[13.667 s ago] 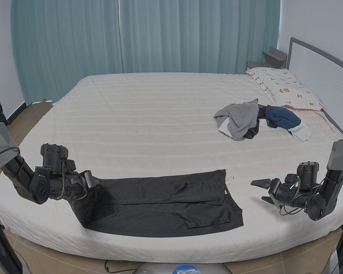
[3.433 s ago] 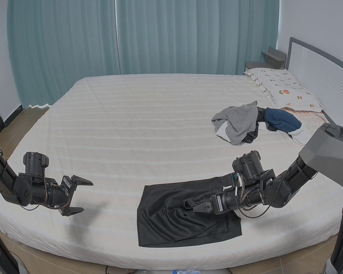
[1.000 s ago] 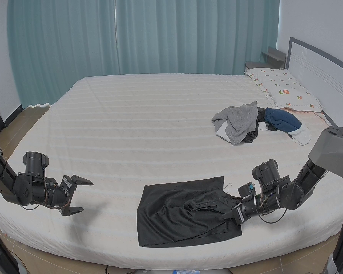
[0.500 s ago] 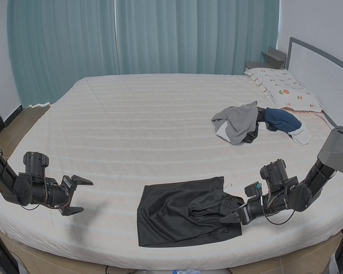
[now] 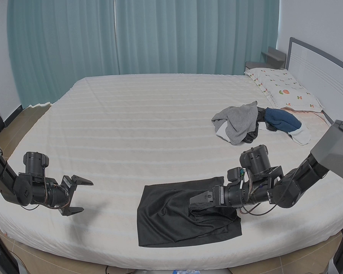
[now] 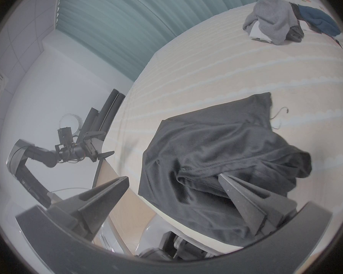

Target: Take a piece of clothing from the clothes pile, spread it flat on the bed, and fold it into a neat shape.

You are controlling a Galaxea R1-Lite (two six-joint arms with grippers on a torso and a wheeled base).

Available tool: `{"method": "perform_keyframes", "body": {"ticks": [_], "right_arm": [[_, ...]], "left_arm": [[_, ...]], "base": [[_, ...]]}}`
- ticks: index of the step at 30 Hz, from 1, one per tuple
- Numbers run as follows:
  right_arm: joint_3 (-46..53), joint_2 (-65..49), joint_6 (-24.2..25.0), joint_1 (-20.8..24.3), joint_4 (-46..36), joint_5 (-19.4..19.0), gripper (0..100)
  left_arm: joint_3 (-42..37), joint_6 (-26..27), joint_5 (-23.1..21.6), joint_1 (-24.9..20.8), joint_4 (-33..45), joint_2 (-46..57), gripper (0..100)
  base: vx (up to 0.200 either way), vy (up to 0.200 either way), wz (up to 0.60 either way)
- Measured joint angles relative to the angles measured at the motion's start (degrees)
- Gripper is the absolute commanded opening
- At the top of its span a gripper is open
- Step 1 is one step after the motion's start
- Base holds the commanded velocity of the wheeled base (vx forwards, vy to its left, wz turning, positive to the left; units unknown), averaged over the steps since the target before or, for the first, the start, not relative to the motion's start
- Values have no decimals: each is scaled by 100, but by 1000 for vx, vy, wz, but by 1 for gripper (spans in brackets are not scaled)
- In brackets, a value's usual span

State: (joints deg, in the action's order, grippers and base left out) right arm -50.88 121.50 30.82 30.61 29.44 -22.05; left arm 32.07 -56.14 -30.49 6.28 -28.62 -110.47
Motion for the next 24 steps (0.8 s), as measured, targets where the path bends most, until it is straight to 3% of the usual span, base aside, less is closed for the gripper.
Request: {"method": "perform_keyframes", "body": {"ticks": [10, 24], "right_arm": [[-512, 422, 947, 450, -71, 391, 100], [-532, 529, 1119, 568, -111, 618, 100]], "left_arm": [[0, 6, 0, -5, 0, 0, 100], [-10, 9, 0, -2, 0, 0, 100]], "base": [[0, 0, 0], [0, 0, 0]]}}
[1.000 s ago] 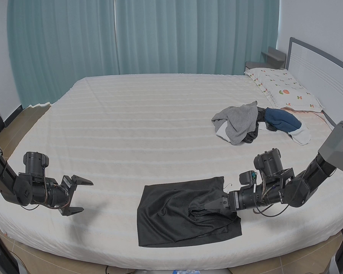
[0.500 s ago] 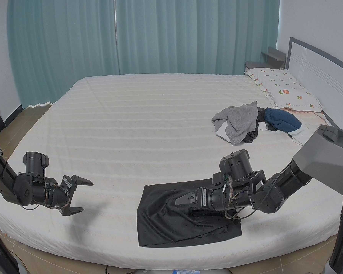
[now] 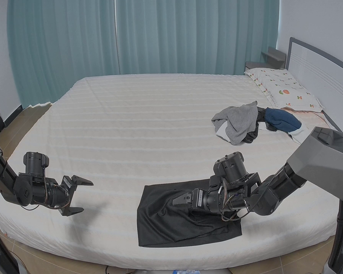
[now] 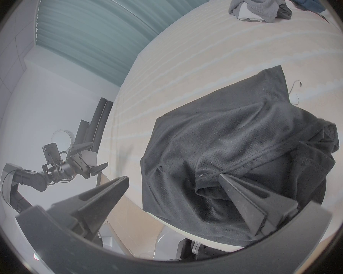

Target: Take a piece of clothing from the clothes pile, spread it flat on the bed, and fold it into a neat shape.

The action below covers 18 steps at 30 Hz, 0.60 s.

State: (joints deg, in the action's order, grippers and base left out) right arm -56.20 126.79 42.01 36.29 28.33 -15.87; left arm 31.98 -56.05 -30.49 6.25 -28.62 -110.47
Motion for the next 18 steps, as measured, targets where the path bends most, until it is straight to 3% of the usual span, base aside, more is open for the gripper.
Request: {"method": "perform_keyframes", "body": {"ticks": [18], "right_arm": [[85, 88, 0, 34, -50, 310, 100]], "left_arm": [[11, 0, 0, -2, -2, 0, 100]], "base": [[0, 0, 0]]}}
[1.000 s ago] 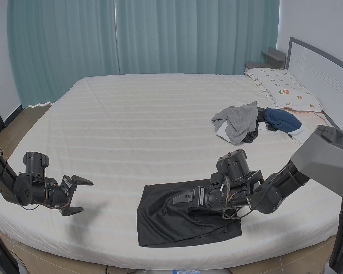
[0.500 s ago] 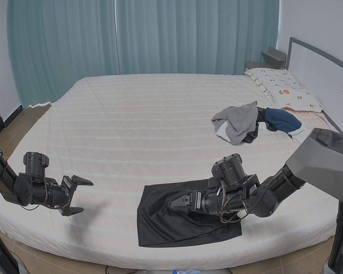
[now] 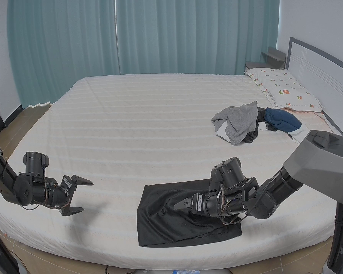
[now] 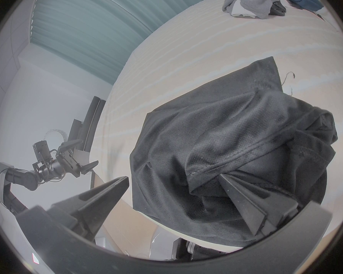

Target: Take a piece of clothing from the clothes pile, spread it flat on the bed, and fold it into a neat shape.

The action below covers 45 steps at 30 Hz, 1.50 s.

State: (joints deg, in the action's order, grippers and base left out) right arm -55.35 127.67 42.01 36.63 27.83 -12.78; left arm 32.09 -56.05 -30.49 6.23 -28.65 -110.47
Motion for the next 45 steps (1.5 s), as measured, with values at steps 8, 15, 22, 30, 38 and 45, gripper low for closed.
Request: {"method": "perform_keyframes", "body": {"ticks": [8, 15, 22, 30, 38, 45], "right_arm": [[183, -41, -2, 82, 6, 139, 100], [24, 61, -2, 90, 16, 457, 100], [-339, 268, -9, 85, 5, 1007, 100], [-534, 466, -38, 96, -5, 1218, 0], [-499, 488, -49, 173, -191, 1296, 0], [-265, 223, -77, 137, -235, 1302, 0]], "left_arm": [[0, 0, 0, 7, 0, 0, 100], [-1, 0, 2, 0, 0, -6, 100], [-1, 0, 0, 0, 2, -9, 100], [-1, 5, -2, 0, 0, -11, 100], [-1, 9, 0, 0, 0, -11, 100], [-1, 11, 0, 2, 2, -11, 100]], "base": [[0, 0, 0], [0, 0, 0], [0, 0, 0], [0, 0, 0], [0, 0, 0], [0, 0, 0]]}}
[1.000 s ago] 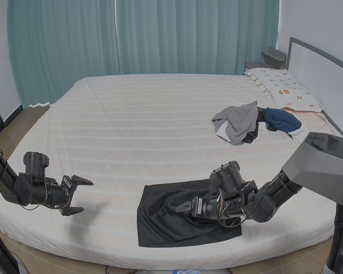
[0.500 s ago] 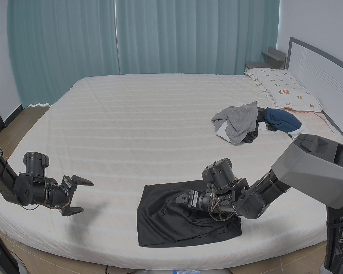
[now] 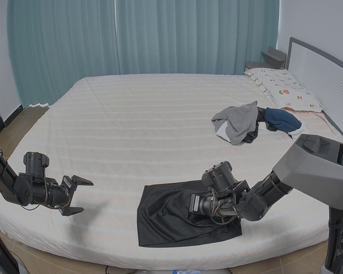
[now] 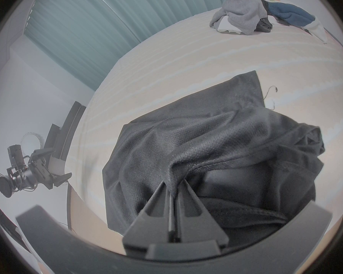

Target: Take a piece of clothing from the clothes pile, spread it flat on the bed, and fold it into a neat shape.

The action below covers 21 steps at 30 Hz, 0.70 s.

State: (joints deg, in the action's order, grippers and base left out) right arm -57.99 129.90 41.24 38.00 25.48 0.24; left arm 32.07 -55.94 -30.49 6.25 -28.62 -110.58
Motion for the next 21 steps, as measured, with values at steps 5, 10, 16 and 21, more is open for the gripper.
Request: {"method": "perform_keyframes", "body": {"ticks": [5, 10, 16, 21], "right_arm": [[372, -322, -202, -223, 22, -38, 0], [775, -678, -561, -608, 51, -328, 0], [1147, -1104, -952, -1187, 77, -1025, 0], [1379, -1467, -994, -1487, 88, -1669, 0]], "left_arm": [[0, 0, 0, -2, 0, 0, 100], [0, -2, 0, -2, 0, -2, 100], [0, -2, -2, -4, 0, -9, 100], [0, -2, 0, -4, -2, -9, 100]], "base": [[0, 0, 0], [0, 0, 0], [0, 0, 0], [0, 0, 0]]}}
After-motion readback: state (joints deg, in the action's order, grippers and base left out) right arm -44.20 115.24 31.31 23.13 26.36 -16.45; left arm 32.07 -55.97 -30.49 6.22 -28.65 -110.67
